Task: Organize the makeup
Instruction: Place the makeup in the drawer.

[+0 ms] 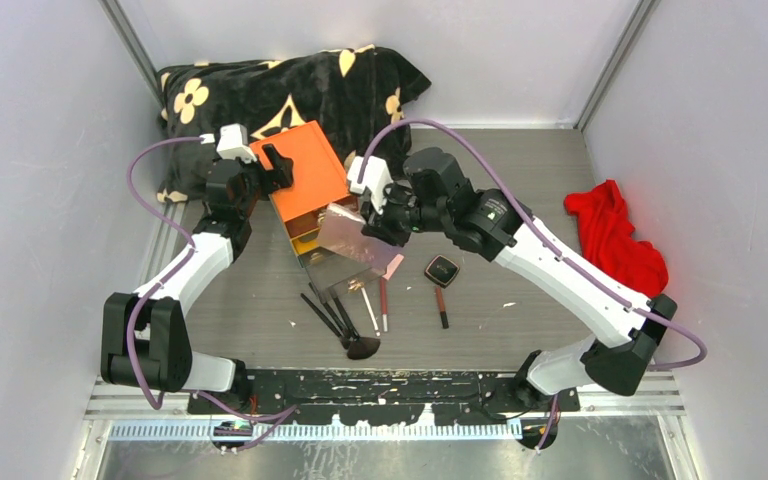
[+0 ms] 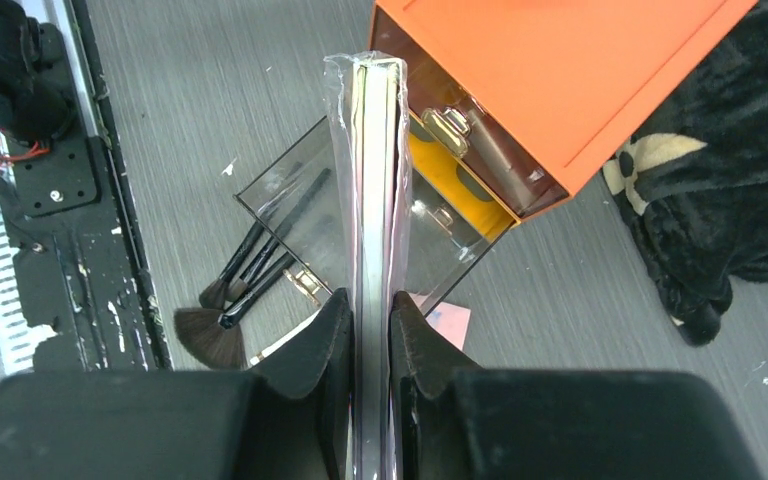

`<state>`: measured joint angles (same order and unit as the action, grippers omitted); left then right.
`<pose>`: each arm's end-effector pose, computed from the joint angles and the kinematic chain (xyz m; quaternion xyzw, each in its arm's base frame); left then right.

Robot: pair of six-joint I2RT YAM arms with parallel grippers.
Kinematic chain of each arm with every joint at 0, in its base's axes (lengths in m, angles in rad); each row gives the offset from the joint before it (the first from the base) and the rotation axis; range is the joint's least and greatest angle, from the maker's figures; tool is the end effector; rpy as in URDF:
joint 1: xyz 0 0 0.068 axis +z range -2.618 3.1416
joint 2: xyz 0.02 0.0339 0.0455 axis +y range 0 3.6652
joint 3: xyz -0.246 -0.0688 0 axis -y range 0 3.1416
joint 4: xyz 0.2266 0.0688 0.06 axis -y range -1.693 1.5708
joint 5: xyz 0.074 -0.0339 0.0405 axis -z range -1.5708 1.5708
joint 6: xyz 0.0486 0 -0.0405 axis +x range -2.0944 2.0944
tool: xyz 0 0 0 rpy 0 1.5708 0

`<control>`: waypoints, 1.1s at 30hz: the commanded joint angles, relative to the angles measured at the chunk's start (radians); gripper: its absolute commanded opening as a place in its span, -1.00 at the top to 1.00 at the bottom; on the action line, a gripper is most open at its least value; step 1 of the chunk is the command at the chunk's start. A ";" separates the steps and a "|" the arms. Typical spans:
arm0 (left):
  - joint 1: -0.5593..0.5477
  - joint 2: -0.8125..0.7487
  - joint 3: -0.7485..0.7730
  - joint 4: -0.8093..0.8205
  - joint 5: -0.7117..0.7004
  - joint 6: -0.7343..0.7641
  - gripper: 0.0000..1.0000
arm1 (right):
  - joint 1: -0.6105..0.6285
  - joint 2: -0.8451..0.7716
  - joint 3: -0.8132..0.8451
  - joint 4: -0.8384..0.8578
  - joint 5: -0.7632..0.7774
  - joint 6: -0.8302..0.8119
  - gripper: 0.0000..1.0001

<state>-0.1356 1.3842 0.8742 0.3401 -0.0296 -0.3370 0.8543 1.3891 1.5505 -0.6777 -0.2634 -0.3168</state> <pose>0.3195 -0.0421 0.2762 -0.0863 0.7596 -0.1399 0.6292 0.1840 0.2306 0.3914 -0.5285 0.6775 0.2419 0.4508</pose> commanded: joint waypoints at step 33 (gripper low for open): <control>-0.001 0.049 -0.062 -0.292 -0.048 0.099 -0.70 | 0.086 0.150 0.130 0.090 0.056 -0.235 0.98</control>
<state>-0.1368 1.3827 0.8742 0.3397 -0.0414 -0.3328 0.9340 1.5604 1.6833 -0.7025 -0.1795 -0.5037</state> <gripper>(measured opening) 0.852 0.209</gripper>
